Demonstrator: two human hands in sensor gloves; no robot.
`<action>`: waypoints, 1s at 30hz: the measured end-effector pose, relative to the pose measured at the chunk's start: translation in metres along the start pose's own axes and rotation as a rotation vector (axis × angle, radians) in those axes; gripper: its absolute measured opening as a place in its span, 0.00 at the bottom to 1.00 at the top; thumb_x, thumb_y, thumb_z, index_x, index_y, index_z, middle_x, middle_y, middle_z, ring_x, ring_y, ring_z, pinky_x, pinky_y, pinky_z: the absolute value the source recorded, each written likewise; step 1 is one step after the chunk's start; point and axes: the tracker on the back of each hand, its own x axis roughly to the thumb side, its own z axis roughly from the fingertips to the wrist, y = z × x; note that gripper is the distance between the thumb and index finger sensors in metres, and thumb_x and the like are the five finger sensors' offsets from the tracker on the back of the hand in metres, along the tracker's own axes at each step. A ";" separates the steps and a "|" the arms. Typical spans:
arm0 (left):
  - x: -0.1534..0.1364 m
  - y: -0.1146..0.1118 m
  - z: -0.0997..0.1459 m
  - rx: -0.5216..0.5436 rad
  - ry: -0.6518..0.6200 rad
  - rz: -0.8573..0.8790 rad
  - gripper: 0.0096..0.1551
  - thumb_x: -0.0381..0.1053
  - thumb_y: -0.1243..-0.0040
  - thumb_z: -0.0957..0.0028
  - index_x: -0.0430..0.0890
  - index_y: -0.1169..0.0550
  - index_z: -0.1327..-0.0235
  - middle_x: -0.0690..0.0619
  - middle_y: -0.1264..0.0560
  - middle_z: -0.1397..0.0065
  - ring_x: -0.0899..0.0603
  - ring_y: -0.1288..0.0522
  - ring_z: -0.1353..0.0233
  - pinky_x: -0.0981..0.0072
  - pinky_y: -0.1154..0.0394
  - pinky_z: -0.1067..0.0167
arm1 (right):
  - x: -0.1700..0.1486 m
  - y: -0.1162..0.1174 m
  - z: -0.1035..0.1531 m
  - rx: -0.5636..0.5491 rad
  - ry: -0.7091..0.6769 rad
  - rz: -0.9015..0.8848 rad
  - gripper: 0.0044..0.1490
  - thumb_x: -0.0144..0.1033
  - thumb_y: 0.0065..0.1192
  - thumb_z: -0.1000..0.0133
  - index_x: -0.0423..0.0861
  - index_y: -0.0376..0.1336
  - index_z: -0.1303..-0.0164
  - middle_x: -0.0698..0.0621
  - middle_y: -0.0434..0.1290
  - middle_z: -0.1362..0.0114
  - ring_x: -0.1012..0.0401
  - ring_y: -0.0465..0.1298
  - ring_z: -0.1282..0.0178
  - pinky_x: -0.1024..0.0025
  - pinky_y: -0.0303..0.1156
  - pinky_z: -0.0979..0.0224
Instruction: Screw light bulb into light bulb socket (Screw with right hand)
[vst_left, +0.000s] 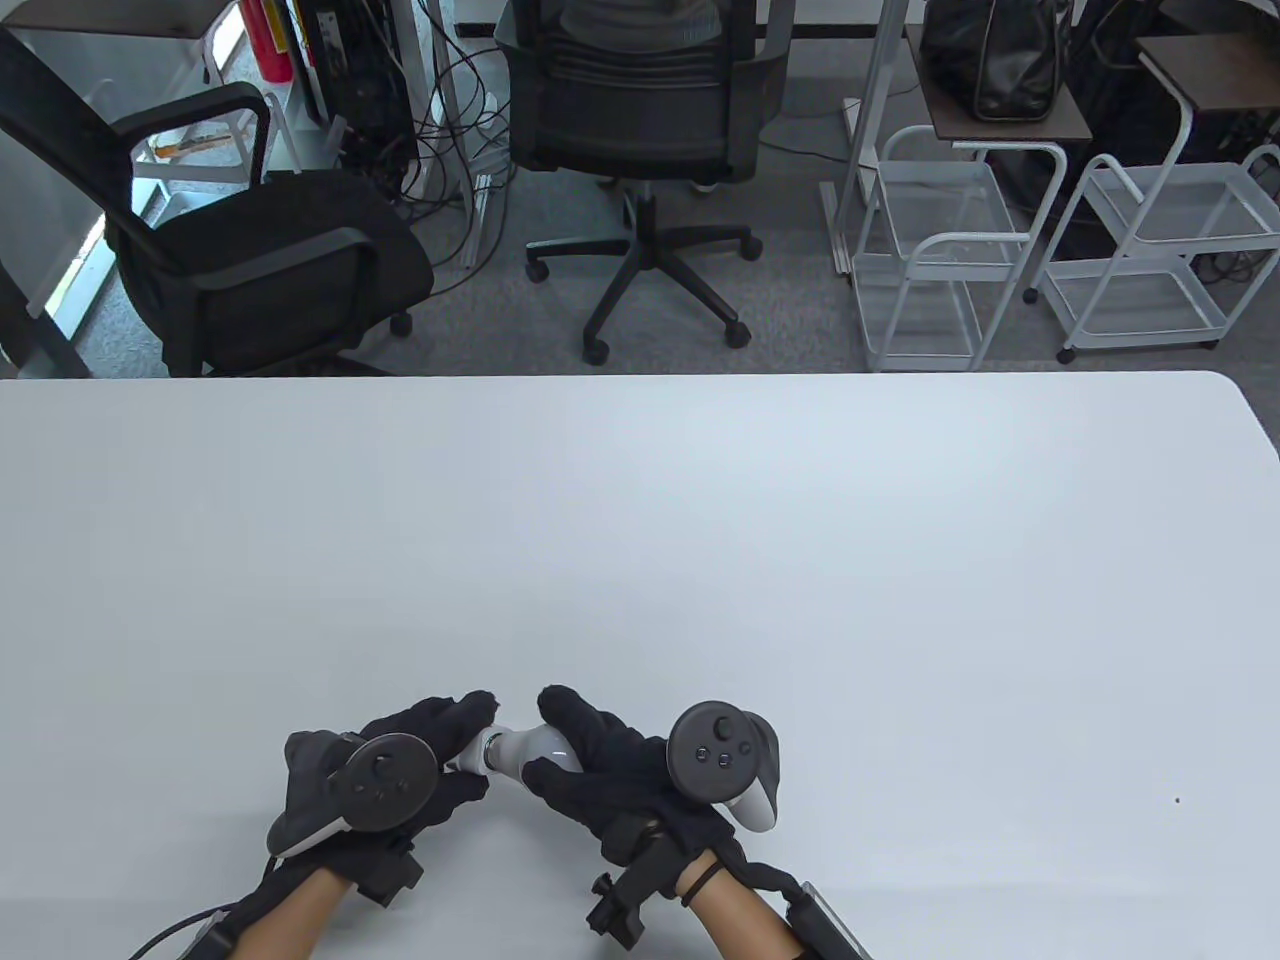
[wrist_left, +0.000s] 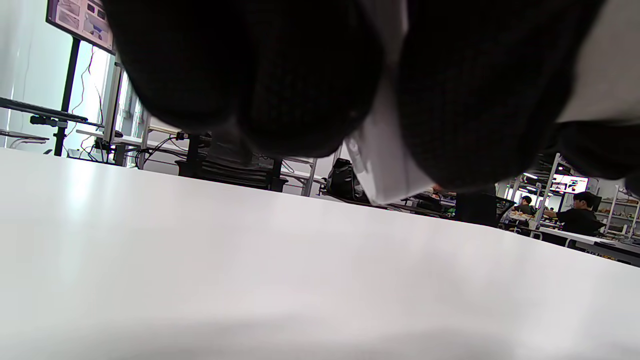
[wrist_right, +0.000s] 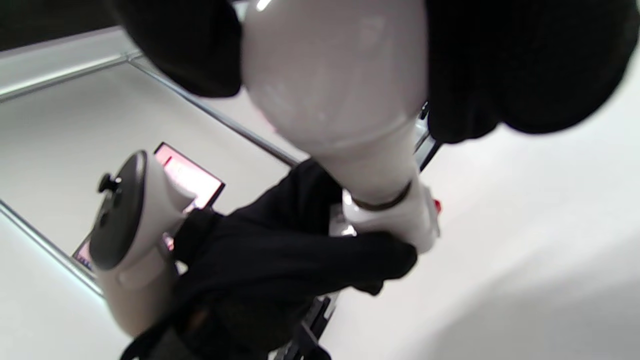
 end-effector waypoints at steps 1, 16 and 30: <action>0.000 0.000 0.000 0.000 0.000 -0.002 0.40 0.56 0.22 0.57 0.49 0.24 0.31 0.42 0.18 0.39 0.57 0.18 0.59 0.54 0.20 0.43 | 0.000 0.000 0.000 -0.007 0.004 -0.005 0.41 0.38 0.61 0.39 0.25 0.52 0.28 0.12 0.62 0.43 0.35 0.76 0.54 0.46 0.76 0.57; 0.003 0.000 -0.001 -0.034 -0.019 -0.019 0.40 0.57 0.22 0.57 0.46 0.23 0.32 0.41 0.18 0.41 0.55 0.17 0.59 0.52 0.21 0.43 | -0.012 -0.001 -0.004 0.112 0.024 -0.037 0.42 0.40 0.60 0.37 0.34 0.46 0.22 0.14 0.56 0.34 0.29 0.70 0.47 0.40 0.71 0.54; 0.012 0.001 0.003 0.069 -0.030 -0.166 0.41 0.58 0.21 0.60 0.47 0.21 0.32 0.40 0.17 0.42 0.54 0.17 0.59 0.51 0.21 0.44 | -0.016 0.005 -0.005 0.044 0.053 -0.047 0.43 0.39 0.64 0.40 0.29 0.49 0.27 0.15 0.62 0.43 0.40 0.76 0.53 0.54 0.78 0.57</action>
